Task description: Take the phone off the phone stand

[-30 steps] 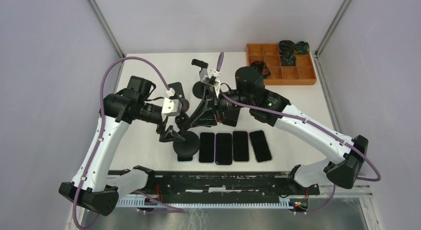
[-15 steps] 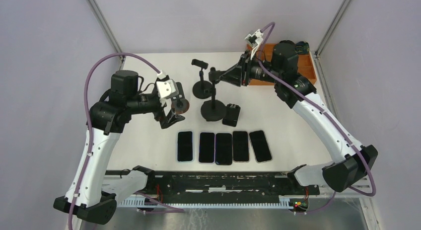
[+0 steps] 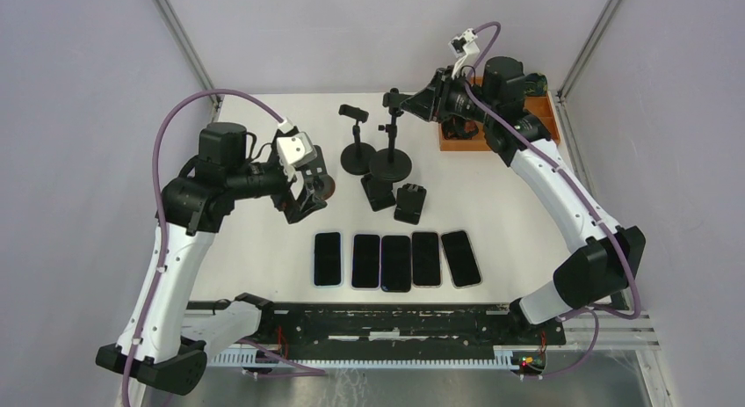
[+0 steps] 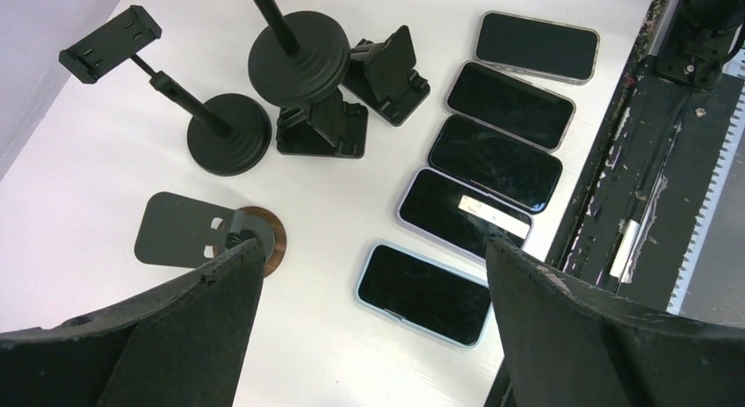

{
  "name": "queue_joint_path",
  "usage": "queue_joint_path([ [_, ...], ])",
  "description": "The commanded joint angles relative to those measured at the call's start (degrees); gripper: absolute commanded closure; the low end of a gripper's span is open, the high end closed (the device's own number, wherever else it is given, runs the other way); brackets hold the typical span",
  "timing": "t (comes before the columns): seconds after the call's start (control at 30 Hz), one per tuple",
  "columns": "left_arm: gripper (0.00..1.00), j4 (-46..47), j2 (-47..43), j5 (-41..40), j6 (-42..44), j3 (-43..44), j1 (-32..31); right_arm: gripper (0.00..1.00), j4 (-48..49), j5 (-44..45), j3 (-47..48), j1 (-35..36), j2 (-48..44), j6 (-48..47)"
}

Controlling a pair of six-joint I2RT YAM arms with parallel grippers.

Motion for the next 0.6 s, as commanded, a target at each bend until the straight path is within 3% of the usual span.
queue_joint_path([
  [0.0, 0.00, 1.75, -0.96, -0.32, -1.01, -0.96, -0.01, 1.00, 7.54, -0.23, 3.54, -1.31, -1.57, 2.05],
  [0.57, 0.00, 2.84, 0.74, -3.07, -4.79, -1.87, -0.01, 1.00, 4.31, 8.29, 4.45, -4.42, 6.39, -7.21],
])
